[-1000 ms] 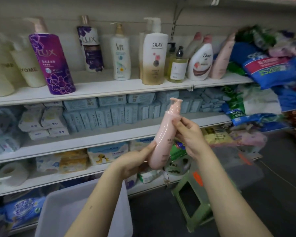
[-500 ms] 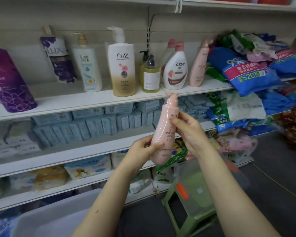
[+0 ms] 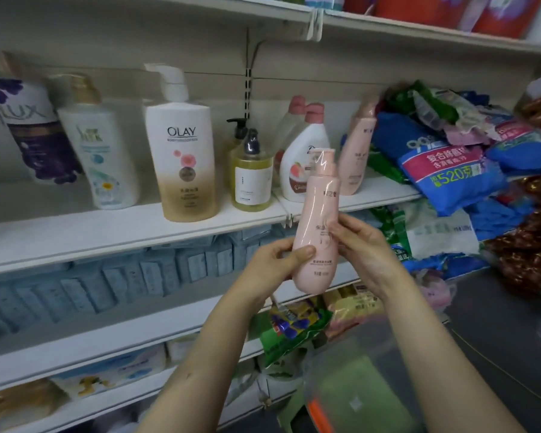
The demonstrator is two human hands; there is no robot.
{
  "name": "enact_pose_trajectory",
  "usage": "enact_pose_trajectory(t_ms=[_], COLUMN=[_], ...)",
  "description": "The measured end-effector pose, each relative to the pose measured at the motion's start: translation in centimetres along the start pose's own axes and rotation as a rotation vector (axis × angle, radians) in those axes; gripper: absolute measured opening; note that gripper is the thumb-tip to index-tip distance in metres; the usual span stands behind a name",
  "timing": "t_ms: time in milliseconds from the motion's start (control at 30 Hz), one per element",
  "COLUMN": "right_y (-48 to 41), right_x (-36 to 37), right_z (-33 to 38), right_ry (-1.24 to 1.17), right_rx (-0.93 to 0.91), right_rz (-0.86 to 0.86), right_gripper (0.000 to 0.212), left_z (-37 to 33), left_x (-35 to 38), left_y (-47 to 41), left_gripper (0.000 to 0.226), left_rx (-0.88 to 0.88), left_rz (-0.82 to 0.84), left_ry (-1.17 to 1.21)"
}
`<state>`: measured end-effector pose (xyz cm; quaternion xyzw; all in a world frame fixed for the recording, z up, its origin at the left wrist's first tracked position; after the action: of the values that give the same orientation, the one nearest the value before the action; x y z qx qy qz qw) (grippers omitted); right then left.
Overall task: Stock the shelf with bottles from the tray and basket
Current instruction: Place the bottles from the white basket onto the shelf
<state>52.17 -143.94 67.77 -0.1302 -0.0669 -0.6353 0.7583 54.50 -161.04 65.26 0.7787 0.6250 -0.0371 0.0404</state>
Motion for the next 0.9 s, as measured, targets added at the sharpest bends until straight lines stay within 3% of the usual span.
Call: enact_pose_trajectory(t_ms=[100, 300, 533, 667, 900], right_y=[-1.2, -3.2, -6.4, -8.6, -12.5], right_x=[-1.2, -3.3, -6.9, -10.0, -14.5], right_z=[0.3, 1.1, 2.8, 4.1, 5.6], right_ry=[-0.041, -0.111, -0.097, -0.061, 0.013], right_rx=[-0.049, -0.113, -0.163, -0.167, -0.174], right_rz=[-0.052, -0.060, 0.028, 0.084, 0.202], right_gripper=[0.064, 0.054, 0.058, 0.046, 0.051], left_z=[-0.8, -2.0, -3.5, -4.0, -4.1], left_x=[0.4, 1.7, 4.7, 7.6, 11.6], left_y=[-2.0, -5.6, -9.2, -11.8, -16.4], left_gripper=[0.036, 0.036, 0.037, 0.038, 0.039], left_rx=[0.029, 0.119, 0.202, 0.240, 0.282], left_rz=[-0.005, -0.129, -0.195, -0.294, -0.491], left_ry=[0.018, -0.064, -0.099, -0.094, -0.222])
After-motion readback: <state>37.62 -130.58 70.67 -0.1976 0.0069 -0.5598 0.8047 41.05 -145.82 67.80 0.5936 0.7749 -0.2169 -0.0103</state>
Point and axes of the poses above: each hand's wrist, its own y-axis away from the middle knuckle, its own x-axis out of the palm, z = x × y, the point moved 2 cm from there along -y, towards the middle knuckle, and after that the axes turned 10 degrees about -y, right-handed, at the moved point
